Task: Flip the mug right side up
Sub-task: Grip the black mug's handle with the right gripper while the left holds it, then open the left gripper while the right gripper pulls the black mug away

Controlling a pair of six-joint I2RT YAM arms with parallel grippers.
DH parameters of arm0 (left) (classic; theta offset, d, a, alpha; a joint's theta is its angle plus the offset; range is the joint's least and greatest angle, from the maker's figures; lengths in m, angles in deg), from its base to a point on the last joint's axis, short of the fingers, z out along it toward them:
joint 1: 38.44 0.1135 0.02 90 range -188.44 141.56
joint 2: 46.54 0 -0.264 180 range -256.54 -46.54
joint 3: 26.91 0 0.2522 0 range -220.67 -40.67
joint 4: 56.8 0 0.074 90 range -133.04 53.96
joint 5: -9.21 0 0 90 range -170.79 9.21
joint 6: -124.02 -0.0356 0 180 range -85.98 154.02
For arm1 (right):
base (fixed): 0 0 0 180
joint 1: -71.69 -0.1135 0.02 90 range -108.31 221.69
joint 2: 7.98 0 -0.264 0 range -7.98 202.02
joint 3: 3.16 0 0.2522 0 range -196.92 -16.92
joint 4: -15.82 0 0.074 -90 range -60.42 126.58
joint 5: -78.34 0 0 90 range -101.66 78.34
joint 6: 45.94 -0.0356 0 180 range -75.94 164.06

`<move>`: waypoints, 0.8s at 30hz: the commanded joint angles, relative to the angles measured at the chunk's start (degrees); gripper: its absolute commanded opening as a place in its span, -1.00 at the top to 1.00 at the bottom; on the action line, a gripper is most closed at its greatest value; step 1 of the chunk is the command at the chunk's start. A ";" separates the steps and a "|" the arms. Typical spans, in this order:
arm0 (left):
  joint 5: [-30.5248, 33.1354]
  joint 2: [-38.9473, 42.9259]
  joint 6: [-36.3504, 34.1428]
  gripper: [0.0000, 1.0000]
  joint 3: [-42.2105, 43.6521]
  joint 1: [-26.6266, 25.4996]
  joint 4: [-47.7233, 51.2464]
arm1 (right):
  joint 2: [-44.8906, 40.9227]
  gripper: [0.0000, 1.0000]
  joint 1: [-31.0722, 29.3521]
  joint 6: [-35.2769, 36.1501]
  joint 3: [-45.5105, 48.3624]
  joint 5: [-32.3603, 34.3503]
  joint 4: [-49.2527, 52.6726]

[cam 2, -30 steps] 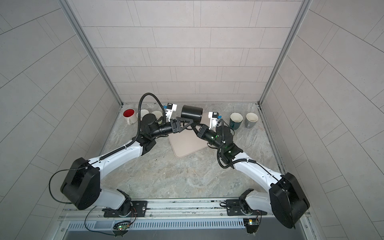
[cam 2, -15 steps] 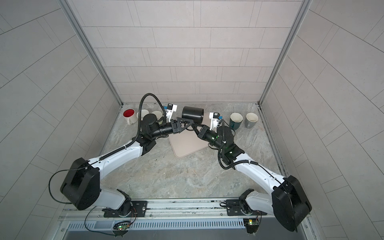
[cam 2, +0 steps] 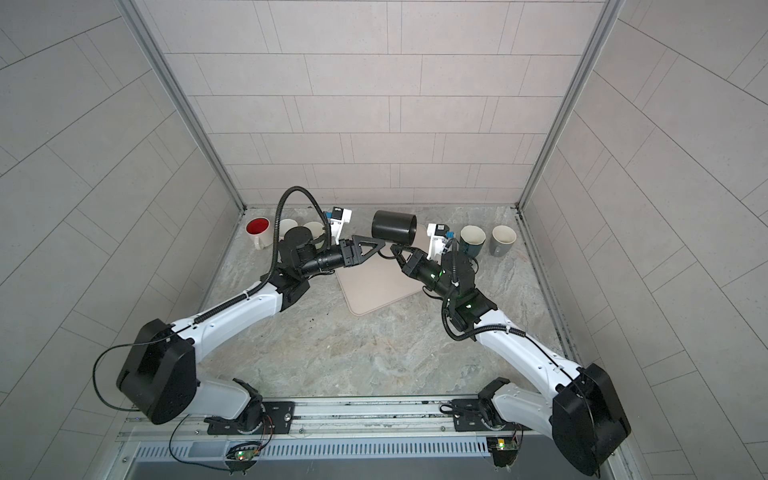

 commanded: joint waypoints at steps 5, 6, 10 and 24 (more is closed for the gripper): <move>1.71 1.26 -5.30 -1.00 -2.28 0.04 6.07 | -2.75 1.00 2.55 0.19 -1.65 -0.02 -4.21; 2.37 1.53 -6.11 -1.00 -2.35 -0.02 7.24 | -2.81 1.00 3.21 0.20 -1.91 -0.11 -3.90; 3.88 2.30 -9.38 -1.00 -3.07 0.05 11.70 | -2.79 1.00 4.98 -0.80 -2.46 0.04 -3.25; 7.79 2.41 -14.65 -1.00 -3.81 0.13 19.42 | 0.29 1.00 8.19 -1.47 -5.37 -0.95 -2.33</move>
